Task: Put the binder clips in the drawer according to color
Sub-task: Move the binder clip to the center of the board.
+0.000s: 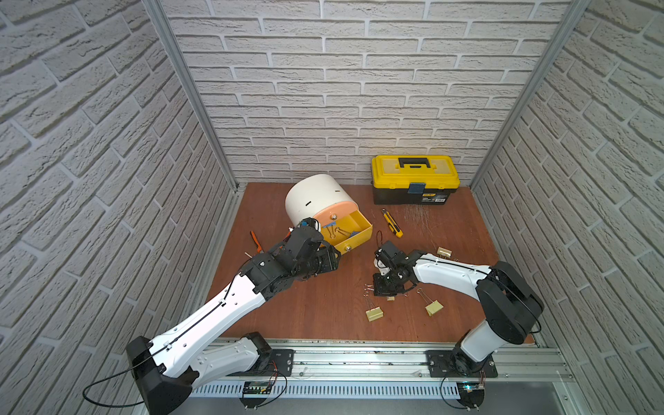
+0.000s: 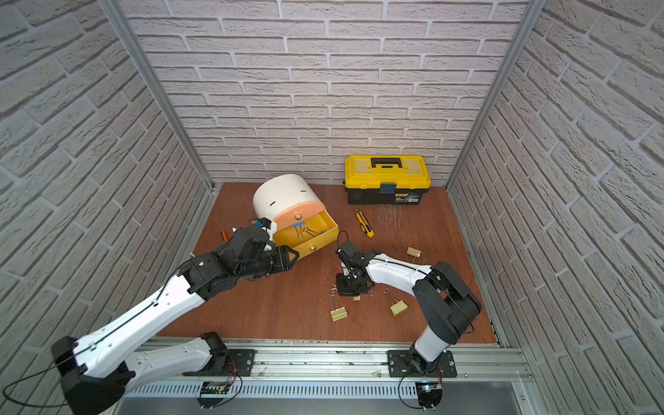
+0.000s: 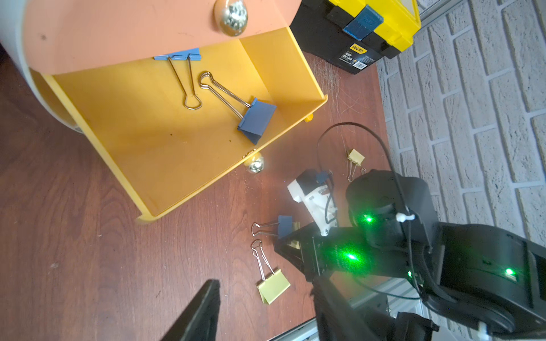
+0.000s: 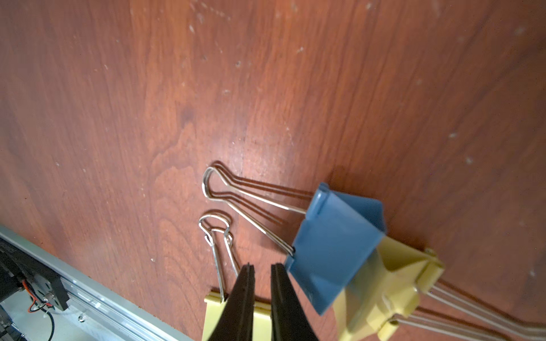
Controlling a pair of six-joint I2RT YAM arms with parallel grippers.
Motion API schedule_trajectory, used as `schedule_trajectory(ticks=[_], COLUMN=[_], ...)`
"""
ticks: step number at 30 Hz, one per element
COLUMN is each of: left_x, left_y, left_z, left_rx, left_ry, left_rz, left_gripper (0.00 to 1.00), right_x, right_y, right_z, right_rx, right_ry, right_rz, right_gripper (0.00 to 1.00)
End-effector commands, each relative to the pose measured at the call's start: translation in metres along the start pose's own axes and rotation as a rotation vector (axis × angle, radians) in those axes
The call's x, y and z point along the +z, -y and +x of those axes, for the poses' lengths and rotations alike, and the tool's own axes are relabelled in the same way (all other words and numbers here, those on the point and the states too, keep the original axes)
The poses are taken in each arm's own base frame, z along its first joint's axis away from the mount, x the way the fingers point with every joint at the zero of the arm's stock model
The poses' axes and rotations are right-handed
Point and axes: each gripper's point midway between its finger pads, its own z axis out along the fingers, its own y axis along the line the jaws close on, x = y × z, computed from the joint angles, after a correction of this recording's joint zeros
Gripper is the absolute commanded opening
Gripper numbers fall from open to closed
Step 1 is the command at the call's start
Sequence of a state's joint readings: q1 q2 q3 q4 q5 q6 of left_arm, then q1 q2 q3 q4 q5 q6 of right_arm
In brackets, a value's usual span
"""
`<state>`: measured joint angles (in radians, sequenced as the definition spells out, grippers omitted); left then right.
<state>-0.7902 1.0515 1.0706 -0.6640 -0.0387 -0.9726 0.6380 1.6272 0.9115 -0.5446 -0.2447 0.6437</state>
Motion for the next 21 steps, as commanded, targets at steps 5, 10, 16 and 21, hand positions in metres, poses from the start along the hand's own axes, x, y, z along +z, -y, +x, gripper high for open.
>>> schedule_trajectory(ticks=[5,10,16,21], left_x=[-0.002,-0.003,-0.003,-0.002], left_y=[-0.007,-0.007,-0.009,-0.008], left_z=[-0.002,-0.002,-0.001,-0.001], left_rx=[-0.021,-0.025,-0.030,-0.031], left_ry=[0.018,0.019,0.017,0.013], left_rz=[-0.021,-0.023,-0.029,-0.029], left_gripper=[0.56,0.56,0.56,0.56], right_x=[0.011,0.013,0.010,0.006], right_y=[-0.009,-0.005,0.008,0.019], right_z=[-0.014,-0.018,-0.030,-0.048], right_rx=[0.012,0.021,0.064,0.116], right_ry=[0.023,0.038,0.084,0.121], right_rz=[-0.021,0.005,0.046,0.046], right_gripper=[0.11,0.09,0.08,0.08])
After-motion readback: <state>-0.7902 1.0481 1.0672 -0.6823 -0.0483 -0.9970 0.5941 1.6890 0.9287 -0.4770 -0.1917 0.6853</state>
